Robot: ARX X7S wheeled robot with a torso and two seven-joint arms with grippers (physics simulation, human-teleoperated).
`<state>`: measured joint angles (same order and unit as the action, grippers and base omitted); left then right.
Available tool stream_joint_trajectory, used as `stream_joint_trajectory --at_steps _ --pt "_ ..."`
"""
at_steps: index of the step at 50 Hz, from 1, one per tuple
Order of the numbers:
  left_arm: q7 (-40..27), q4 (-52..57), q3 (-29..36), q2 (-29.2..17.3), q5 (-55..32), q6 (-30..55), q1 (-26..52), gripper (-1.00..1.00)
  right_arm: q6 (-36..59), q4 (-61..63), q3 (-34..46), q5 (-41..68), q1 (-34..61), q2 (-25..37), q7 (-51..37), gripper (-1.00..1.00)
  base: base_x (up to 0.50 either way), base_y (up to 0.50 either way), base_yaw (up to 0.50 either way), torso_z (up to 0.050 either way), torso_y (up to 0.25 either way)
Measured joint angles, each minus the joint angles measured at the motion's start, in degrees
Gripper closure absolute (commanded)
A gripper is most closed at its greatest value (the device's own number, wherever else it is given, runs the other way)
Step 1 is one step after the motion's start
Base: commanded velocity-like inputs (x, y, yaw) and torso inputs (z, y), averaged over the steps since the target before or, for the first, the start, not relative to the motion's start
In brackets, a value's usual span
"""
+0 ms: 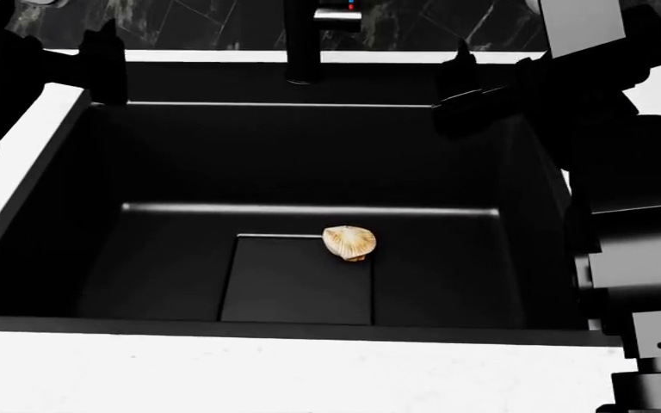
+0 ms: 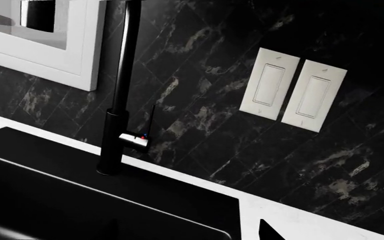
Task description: Turn on the sink faucet.
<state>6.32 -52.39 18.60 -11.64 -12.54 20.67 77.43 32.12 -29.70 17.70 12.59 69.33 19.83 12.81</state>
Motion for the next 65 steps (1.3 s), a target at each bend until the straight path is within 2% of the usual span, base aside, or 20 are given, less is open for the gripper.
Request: stream_joint_trajectory --at_steps 50,65 --pt "0.87 -9.04 0.19 -0.16 0.07 -5.24 0.52 -1.00 -3.20 -5.60 0.71 0.30 -0.44 -1.55 0.21 -1.00 0.35 0.00 0.00 0.000 0.001" --pt "1.00 -9.62 0.22 -0.22 -0.11 -5.22 0.15 -1.00 -3.45 -6.50 0.69 0.67 -0.58 -1.81 0.33 -1.00 0.23 0.00 0.00 0.000 0.001"
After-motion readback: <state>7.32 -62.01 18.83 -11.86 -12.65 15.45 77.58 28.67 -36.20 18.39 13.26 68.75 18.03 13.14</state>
